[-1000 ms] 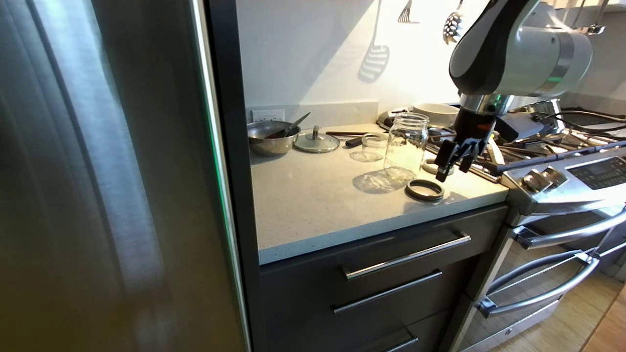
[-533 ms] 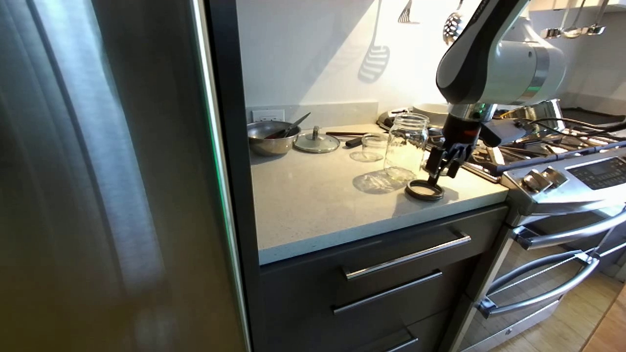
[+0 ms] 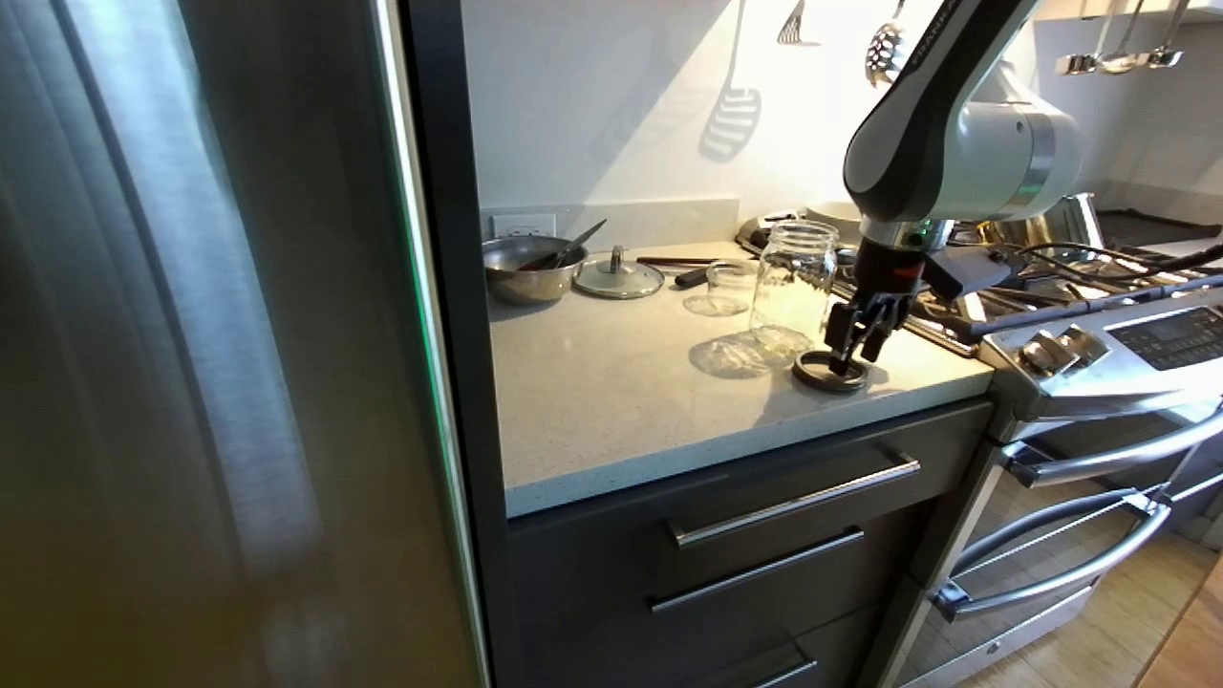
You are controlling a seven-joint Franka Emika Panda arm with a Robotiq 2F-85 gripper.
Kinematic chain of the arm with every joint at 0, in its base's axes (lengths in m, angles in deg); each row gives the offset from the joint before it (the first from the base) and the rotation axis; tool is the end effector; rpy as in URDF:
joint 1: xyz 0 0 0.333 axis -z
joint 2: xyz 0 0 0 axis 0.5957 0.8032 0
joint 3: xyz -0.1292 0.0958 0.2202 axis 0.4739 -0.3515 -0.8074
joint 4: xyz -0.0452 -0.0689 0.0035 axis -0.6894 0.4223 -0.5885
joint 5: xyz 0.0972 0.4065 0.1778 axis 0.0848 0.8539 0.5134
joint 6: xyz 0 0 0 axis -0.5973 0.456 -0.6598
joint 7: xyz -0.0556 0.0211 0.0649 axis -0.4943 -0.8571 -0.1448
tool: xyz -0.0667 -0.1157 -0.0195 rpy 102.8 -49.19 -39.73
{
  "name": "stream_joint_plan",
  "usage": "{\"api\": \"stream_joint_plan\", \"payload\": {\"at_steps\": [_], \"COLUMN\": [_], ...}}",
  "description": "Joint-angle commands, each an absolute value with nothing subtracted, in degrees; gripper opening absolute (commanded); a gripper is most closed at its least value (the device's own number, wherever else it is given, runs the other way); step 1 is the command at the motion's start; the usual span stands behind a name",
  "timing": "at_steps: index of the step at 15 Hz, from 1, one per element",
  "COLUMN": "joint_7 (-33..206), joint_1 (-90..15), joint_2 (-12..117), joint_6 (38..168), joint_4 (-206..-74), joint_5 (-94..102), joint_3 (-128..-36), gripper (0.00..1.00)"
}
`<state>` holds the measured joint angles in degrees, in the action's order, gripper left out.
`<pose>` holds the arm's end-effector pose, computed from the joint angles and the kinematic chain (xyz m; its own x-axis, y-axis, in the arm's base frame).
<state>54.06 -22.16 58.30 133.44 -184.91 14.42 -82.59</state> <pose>0.4869 -0.1669 0.0404 0.9929 0.0591 0.1034 0.0566 -0.9980 0.0274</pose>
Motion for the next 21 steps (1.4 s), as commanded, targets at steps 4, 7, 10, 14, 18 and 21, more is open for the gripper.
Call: {"api": "stream_joint_plan", "payload": {"at_steps": [4, 7, 10, 14, 18, 21], "joint_7": [56.2, 55.8, 55.2, 55.0, 55.5, 55.5], "joint_1": [-20.0, -19.4, -18.5, -17.7, -17.7, -17.8], "joint_2": [57.9, 57.7, 57.7, 57.7, 57.3, 56.3], "joint_6": [134.2, 133.9, 134.0, 134.2, 134.4, 134.5], "joint_4": [-184.9, -184.8, -184.7, -184.8, -185.1, -185.7], "joint_5": [11.9, 12.3, 12.8, 13.0, 12.5, 12.3], "joint_3": [-84.4, -85.5, -86.8, -87.7, -87.4, -87.2], "gripper": [0.82, 0.95, 0.69, 0.37, 0.07, 0.00]}}
